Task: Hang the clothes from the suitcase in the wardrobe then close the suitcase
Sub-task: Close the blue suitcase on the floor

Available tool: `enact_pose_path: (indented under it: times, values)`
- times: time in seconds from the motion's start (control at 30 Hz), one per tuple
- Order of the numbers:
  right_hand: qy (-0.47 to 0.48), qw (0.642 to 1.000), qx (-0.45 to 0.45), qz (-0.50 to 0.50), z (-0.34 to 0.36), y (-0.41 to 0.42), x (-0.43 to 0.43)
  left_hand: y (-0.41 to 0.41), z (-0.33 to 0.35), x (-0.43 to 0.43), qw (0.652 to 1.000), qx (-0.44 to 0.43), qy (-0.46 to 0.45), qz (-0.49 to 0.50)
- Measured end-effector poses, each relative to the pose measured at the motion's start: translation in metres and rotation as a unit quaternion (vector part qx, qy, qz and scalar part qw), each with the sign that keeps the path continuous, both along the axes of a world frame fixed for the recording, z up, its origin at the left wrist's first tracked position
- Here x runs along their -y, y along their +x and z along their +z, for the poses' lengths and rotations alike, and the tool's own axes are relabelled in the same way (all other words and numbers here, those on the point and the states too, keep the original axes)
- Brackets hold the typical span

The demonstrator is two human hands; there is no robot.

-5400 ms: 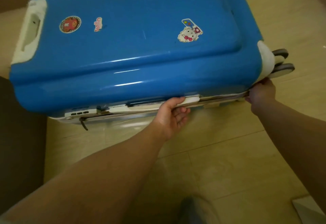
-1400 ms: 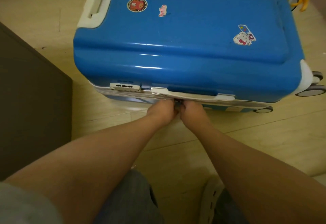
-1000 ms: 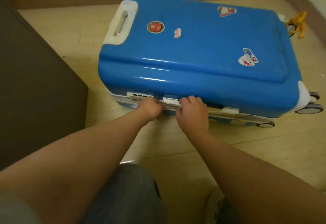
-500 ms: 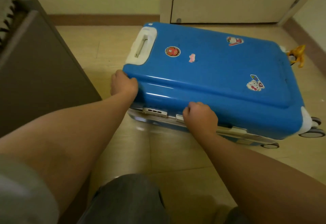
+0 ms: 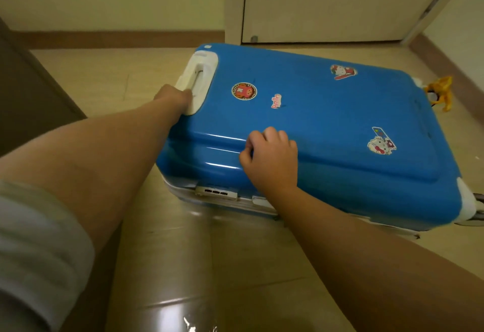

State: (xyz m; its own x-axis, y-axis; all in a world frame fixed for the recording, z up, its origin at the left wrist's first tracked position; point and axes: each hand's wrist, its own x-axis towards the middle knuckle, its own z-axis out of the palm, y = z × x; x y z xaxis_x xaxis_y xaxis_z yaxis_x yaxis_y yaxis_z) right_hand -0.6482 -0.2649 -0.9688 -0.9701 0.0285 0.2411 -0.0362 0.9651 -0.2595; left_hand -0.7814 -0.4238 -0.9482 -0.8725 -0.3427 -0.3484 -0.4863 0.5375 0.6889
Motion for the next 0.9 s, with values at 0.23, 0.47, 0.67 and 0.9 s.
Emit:
enact_pose_path:
  times: [0.23, 0.47, 0.67, 0.9]
  values:
    - [-0.026, 0.999, -0.029, -0.023, 0.004, -0.012, -0.004, -0.021, -0.006, -0.003, 1.0, 0.011, -0.021, 0.012]
    - [-0.086, 0.975, 0.176, -0.104, 0.036, -0.028, -0.019, 0.004, 0.006, -0.002, 0.986, 0.02, -0.156, -0.05]
    - [-0.168, 0.939, 0.279, -0.109, 0.093, -0.014, -0.032, 0.038, 0.069, -0.014, 0.982, 0.043, -0.173, -0.066]
    - [-0.284, 0.893, 0.326, -0.125, 0.234, -0.005, -0.064, 0.061, 0.217, -0.054, 0.986, 0.033, -0.158, -0.05]
